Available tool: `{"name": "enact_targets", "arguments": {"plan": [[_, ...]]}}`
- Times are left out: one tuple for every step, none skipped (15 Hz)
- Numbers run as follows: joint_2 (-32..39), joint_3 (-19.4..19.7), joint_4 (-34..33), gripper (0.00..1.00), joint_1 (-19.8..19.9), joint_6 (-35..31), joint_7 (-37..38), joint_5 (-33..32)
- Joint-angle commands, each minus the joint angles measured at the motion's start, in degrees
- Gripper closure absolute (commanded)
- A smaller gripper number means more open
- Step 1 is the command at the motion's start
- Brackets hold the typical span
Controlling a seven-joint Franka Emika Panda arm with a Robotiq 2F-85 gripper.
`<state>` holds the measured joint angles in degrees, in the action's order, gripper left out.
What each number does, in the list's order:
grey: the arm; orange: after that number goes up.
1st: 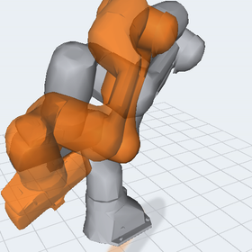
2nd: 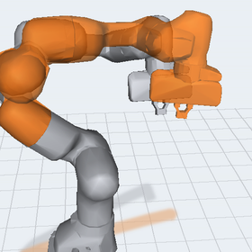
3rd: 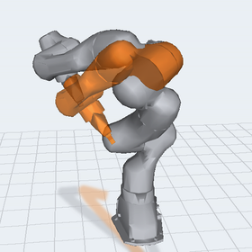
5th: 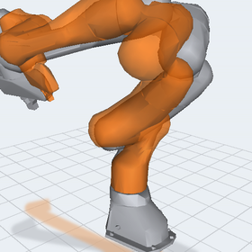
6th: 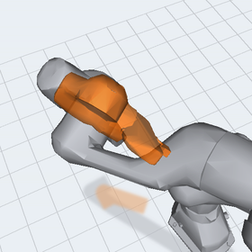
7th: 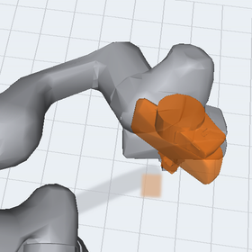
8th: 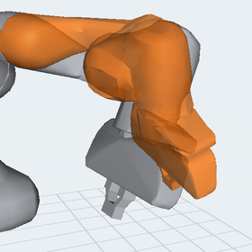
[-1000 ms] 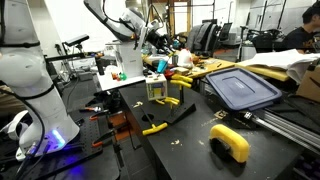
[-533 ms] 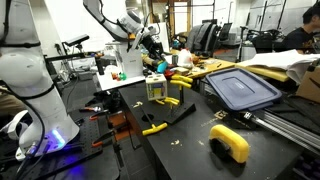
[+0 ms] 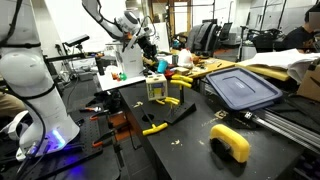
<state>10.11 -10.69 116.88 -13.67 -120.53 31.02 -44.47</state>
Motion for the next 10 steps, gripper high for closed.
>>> {"name": "enact_targets", "arguments": {"plan": [[-3.72, 2.63, 1.96, 0.95, 0.95, -0.87, 1.01, -5.61], [-4.57, 3.33, 2.19, 0.95, 1.4, -0.64, 1.53, -7.66], [-5.51, 3.99, 2.36, 0.95, 1.98, -0.43, 2.41, -9.14], [-6.03, 4.44, 2.26, 0.95, 2.45, -0.28, 3.14, -10.38], [-6.8, 4.8, 2.15, 0.95, 2.94, 0.17, 4.15, -11.38], [-7.25, 4.96, 1.9, 0.95, 3.29, 0.86, 5.34, -12.21], [-7.84, 4.95, 2.28, 0.95, 3.54, 1.6, 6.93, -13.34], [-8.42, 4.77, 2.69, 0.95, 3.78, 2.34, 7.63, -13.91], [-8.6, 4.5, 3.22, 0.95, 3.74, 3.19, 8.96, -15.07], [-8.55, 4.13, 3.86, 0.95, 3.53, 4.23, 10.28, -16.2]]}}
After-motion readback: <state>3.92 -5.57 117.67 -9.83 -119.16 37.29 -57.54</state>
